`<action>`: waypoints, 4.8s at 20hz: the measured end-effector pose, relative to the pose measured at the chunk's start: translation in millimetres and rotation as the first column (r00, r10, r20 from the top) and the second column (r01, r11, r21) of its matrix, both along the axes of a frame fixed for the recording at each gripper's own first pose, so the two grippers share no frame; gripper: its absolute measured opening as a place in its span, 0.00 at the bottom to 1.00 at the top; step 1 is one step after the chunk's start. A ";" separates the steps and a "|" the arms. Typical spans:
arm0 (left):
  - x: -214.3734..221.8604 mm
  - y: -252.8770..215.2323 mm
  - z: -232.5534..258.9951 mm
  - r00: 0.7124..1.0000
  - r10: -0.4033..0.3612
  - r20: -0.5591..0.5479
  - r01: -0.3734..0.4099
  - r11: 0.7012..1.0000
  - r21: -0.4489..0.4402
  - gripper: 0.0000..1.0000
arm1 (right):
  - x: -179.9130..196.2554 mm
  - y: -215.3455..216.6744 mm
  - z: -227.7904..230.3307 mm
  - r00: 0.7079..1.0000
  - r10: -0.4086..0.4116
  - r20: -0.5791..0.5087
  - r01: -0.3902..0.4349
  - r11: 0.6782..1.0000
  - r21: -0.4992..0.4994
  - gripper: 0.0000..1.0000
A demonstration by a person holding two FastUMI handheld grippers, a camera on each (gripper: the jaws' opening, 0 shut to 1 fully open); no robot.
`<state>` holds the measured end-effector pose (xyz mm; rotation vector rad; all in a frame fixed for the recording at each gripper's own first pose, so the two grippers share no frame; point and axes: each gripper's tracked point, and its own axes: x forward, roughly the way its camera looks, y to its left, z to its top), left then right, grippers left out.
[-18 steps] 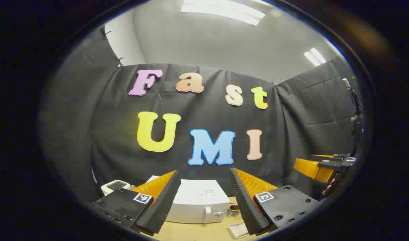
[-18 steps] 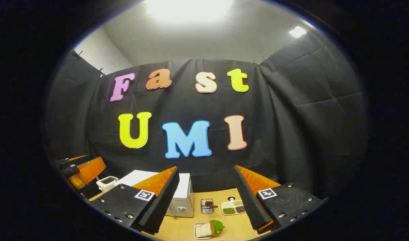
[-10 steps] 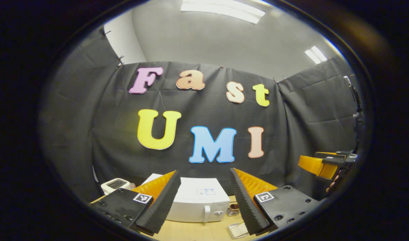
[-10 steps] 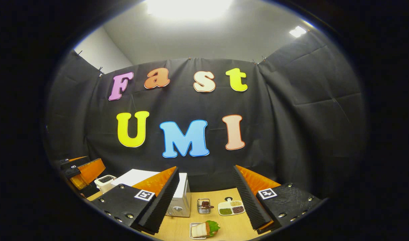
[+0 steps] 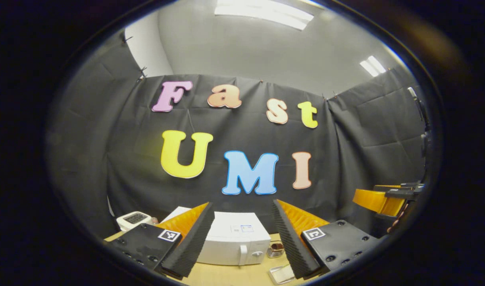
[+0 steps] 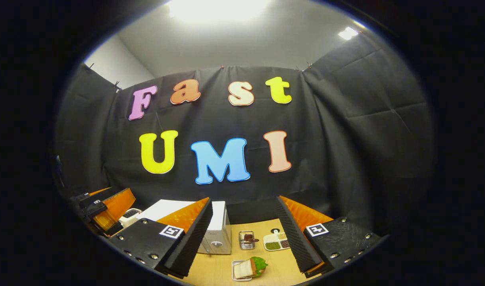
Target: Open the microwave oven with the left hand, put the food in, and close the microwave oven.
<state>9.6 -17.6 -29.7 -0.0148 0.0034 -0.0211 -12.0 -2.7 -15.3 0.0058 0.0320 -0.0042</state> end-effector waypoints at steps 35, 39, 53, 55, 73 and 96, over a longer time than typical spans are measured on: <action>156.5 -5.6 -369.8 0.843 0.035 -0.537 0.008 0.997 0.078 0.19 | 74.2 -51.1 -52.2 0.989 0.069 -0.132 -0.071 0.997 -0.008 0.96; 153.5 -4.8 -366.7 0.829 0.014 -0.559 0.040 0.995 0.086 0.13 | 68.4 -49.9 -52.4 0.990 0.066 -0.125 -0.068 0.998 -0.009 0.96; 10.0 18.9 -345.9 0.761 -0.199 -0.617 0.304 0.950 0.069 0.07 | 49.9 -8.3 -85.1 0.972 0.132 -0.192 -0.123 0.991 0.056 0.96; -15.5 31.4 -341.2 0.736 -0.243 -0.632 0.361 0.930 0.063 0.07 | 44.3 7.5 -94.7 0.963 0.158 -0.219 -0.151 0.987 0.051 0.97; -161.2 209.0 -313.1 0.619 -0.272 -0.737 0.450 0.892 0.049 0.07 | 54.7 16.3 -251.0 0.833 0.072 -0.548 -0.046 0.997 0.062 0.98; -192.7 343.3 -296.5 0.702 -0.116 -0.702 0.271 0.956 0.113 0.19 | 40.7 -28.8 -393.9 0.591 0.070 -0.803 0.094 0.984 0.155 0.75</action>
